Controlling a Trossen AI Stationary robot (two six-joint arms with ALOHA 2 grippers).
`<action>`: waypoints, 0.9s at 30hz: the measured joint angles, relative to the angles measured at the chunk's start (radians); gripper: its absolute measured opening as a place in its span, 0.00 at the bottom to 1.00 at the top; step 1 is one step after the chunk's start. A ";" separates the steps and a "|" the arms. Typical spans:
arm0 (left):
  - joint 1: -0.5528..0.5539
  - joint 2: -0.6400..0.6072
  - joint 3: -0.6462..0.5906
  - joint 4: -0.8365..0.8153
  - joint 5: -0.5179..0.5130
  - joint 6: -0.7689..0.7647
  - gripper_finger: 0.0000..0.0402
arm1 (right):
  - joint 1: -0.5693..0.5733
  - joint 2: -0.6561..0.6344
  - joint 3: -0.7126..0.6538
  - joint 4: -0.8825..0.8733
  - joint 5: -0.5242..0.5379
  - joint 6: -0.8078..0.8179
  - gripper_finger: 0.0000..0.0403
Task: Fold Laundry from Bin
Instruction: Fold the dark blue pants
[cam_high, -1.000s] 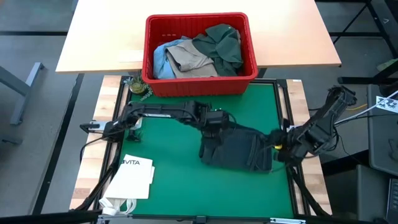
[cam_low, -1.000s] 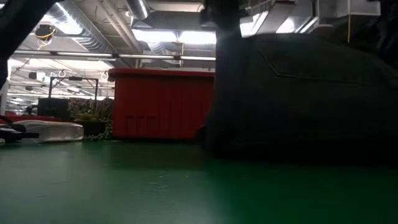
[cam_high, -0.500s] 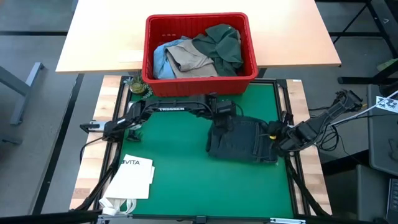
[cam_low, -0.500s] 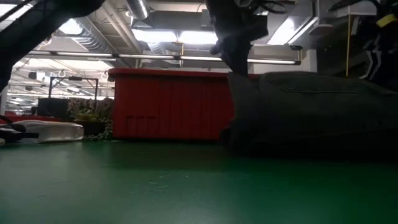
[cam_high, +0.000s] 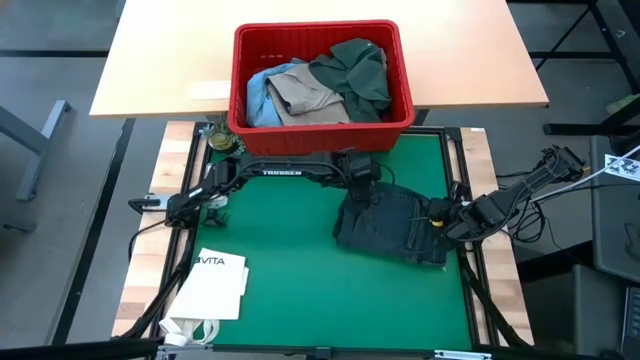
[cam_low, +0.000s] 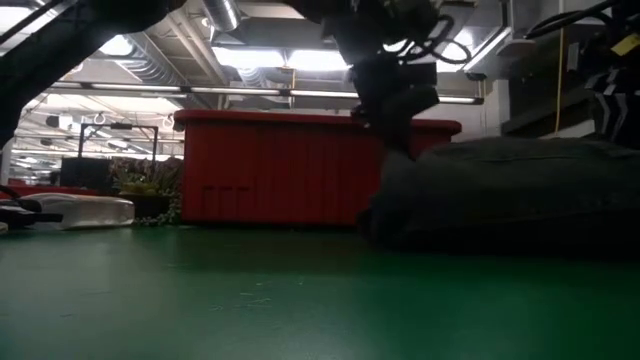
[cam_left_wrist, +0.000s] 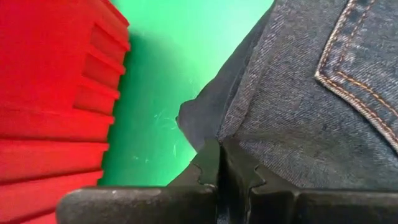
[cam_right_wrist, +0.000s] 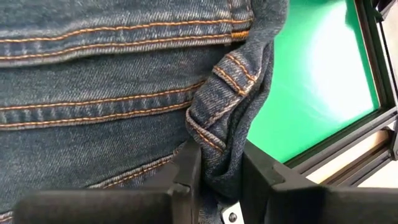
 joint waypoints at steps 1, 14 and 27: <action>0.002 0.000 -0.014 0.020 0.000 0.001 0.00 | 0.000 0.000 0.000 0.000 0.000 0.000 0.18; 0.012 0.000 -0.125 0.161 -0.011 0.058 0.22 | 0.001 0.000 0.003 0.036 -0.020 -0.001 0.38; -0.013 0.002 -0.004 0.165 -0.007 0.078 0.33 | 0.001 -0.001 0.103 -0.068 -0.134 -0.002 0.44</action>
